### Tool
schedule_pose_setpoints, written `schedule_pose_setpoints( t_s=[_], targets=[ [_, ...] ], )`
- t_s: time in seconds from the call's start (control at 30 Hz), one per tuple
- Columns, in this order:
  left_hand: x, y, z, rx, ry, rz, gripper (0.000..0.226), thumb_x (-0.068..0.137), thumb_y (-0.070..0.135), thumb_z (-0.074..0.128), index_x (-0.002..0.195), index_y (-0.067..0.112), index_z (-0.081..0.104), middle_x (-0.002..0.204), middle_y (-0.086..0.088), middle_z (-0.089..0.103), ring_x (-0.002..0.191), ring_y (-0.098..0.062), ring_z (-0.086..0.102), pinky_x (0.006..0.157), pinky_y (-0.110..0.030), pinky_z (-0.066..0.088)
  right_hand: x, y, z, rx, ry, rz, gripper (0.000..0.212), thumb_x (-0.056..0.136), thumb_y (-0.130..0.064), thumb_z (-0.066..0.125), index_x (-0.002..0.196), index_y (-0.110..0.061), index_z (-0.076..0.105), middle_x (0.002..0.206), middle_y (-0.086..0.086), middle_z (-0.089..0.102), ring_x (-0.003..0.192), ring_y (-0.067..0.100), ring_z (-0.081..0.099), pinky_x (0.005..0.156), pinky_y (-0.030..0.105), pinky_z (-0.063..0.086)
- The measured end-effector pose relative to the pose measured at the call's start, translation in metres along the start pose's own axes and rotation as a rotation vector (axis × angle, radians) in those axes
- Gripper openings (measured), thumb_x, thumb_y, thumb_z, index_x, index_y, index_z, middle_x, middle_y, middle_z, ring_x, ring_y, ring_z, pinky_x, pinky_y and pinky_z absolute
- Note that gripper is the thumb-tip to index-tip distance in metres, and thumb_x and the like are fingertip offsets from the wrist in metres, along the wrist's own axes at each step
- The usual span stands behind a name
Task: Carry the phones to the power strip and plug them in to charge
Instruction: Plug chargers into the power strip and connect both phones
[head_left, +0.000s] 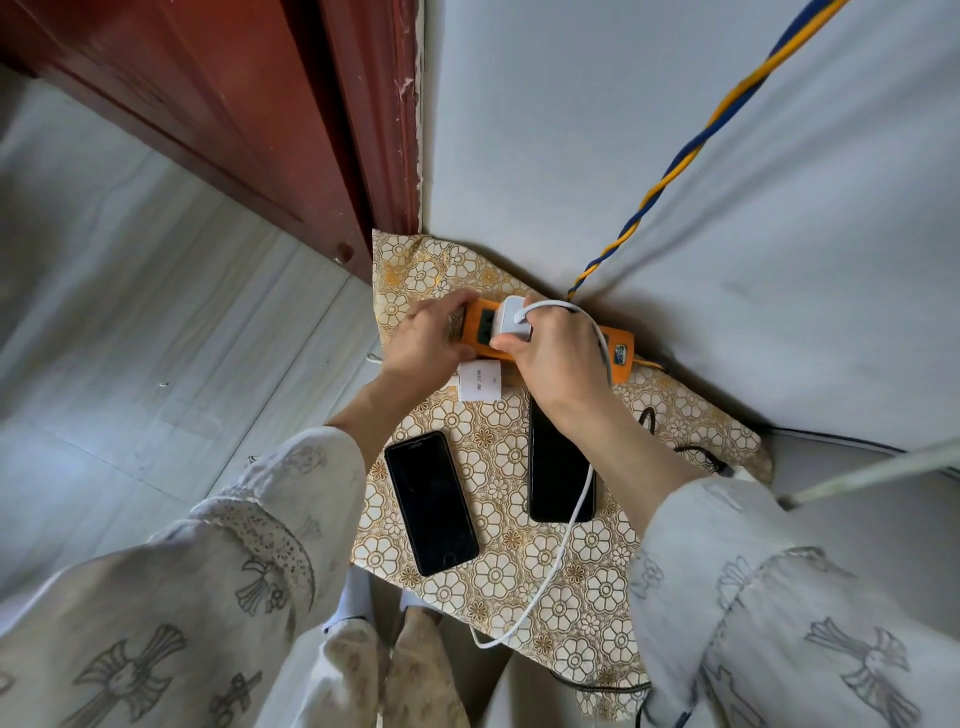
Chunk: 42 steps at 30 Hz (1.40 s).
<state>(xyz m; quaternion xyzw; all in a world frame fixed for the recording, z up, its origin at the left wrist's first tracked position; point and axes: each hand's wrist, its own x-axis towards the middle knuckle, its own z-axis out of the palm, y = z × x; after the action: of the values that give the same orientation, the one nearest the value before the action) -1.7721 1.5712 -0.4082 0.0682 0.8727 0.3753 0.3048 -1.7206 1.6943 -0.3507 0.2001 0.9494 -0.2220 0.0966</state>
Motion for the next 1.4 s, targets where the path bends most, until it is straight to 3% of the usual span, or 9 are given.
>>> schedule_pose_setpoints(
  t_s=[0.17, 0.43, 0.63, 0.8, 1.07, 1.17, 1.27, 1.33, 1.4],
  targets=[
    [-0.002, 0.005, -0.002, 0.017, -0.025, 0.022, 0.06, 0.078, 0.014, 0.065, 0.131, 0.031, 0.043, 0.128, -0.012, 0.053, 0.119, -0.031, 0.046, 0.095, -0.04, 0.04, 0.001, -0.004, -0.006, -0.049, -0.03, -0.023, 0.041, 0.082, -0.033, 0.064, 0.111, -0.004, 0.059, 0.108, 0.017, 0.066, 0.104, 0.03, 0.059, 0.08, 0.032, 0.043],
    [-0.001, 0.003, -0.005, -0.021, -0.006, 0.02, 0.058, 0.076, 0.015, 0.068, 0.127, 0.032, 0.047, 0.128, -0.007, 0.055, 0.112, -0.028, 0.051, 0.097, -0.044, 0.044, 0.0, -0.003, -0.003, -0.068, 0.001, -0.101, 0.041, 0.083, -0.031, 0.063, 0.111, -0.001, 0.058, 0.11, 0.018, 0.065, 0.104, 0.031, 0.059, 0.082, 0.033, 0.041],
    [0.002, 0.002, -0.004, 0.003, -0.031, 0.035, 0.056, 0.076, 0.015, 0.068, 0.126, 0.03, 0.048, 0.126, -0.005, 0.057, 0.112, -0.026, 0.052, 0.097, -0.041, 0.043, -0.001, 0.006, 0.003, -0.065, -0.034, -0.095, 0.059, 0.086, -0.034, 0.058, 0.132, -0.002, 0.041, 0.12, 0.018, 0.061, 0.114, 0.031, 0.054, 0.089, 0.035, 0.041],
    [0.003, 0.003, -0.006, 0.001, -0.011, 0.028, 0.054, 0.077, 0.012, 0.066, 0.125, 0.031, 0.048, 0.125, -0.008, 0.057, 0.115, -0.026, 0.05, 0.098, -0.046, 0.043, 0.004, 0.003, 0.005, -0.07, -0.037, -0.092, 0.059, 0.086, -0.035, 0.056, 0.133, -0.003, 0.041, 0.118, 0.018, 0.062, 0.113, 0.031, 0.053, 0.085, 0.034, 0.04],
    [-0.025, 0.002, 0.006, -0.049, -0.006, 0.016, 0.056, 0.09, 0.006, 0.043, 0.139, 0.029, 0.031, 0.13, -0.009, 0.055, 0.109, -0.03, 0.057, 0.085, -0.038, 0.047, -0.027, 0.004, 0.016, 0.068, -0.008, -0.008, 0.063, 0.093, -0.024, 0.048, 0.145, -0.012, 0.015, 0.113, 0.02, 0.062, 0.102, 0.038, 0.057, 0.076, 0.039, 0.041],
    [-0.052, -0.011, 0.008, -0.012, 0.056, 0.022, 0.053, 0.09, 0.006, 0.042, 0.139, 0.026, 0.032, 0.138, -0.004, 0.05, 0.12, -0.027, 0.051, 0.092, -0.034, 0.043, -0.047, 0.002, 0.018, 0.154, 0.022, 0.019, 0.057, 0.093, -0.019, 0.046, 0.143, -0.008, 0.021, 0.115, 0.017, 0.061, 0.105, 0.033, 0.056, 0.081, 0.035, 0.041],
    [-0.071, -0.021, 0.01, 0.109, 0.007, 0.049, 0.057, 0.089, 0.002, 0.043, 0.14, 0.025, 0.029, 0.148, -0.005, 0.037, 0.134, -0.027, 0.037, 0.106, -0.044, 0.037, -0.072, 0.003, 0.011, 0.233, 0.072, -0.009, 0.044, 0.093, -0.012, 0.047, 0.135, -0.005, 0.038, 0.11, 0.016, 0.065, 0.098, 0.028, 0.062, 0.086, 0.036, 0.048],
    [-0.079, -0.021, 0.008, 0.114, -0.039, 0.041, 0.058, 0.089, 0.0, 0.043, 0.14, 0.023, 0.029, 0.15, -0.006, 0.031, 0.138, -0.027, 0.03, 0.111, -0.047, 0.031, -0.085, 0.007, 0.003, 0.251, 0.176, -0.023, 0.026, 0.091, -0.007, 0.048, 0.115, -0.001, 0.055, 0.097, 0.014, 0.066, 0.082, 0.026, 0.065, 0.08, 0.039, 0.055],
    [-0.087, -0.018, 0.005, 0.094, -0.003, 0.066, 0.055, 0.088, 0.0, 0.043, 0.138, 0.019, 0.034, 0.149, -0.006, 0.034, 0.136, -0.026, 0.033, 0.111, -0.041, 0.03, -0.095, 0.013, -0.005, 0.237, 0.277, 0.045, 0.013, 0.091, -0.007, 0.048, 0.098, -0.001, 0.057, 0.088, 0.011, 0.061, 0.071, 0.023, 0.06, 0.067, 0.039, 0.056]
  ],
)
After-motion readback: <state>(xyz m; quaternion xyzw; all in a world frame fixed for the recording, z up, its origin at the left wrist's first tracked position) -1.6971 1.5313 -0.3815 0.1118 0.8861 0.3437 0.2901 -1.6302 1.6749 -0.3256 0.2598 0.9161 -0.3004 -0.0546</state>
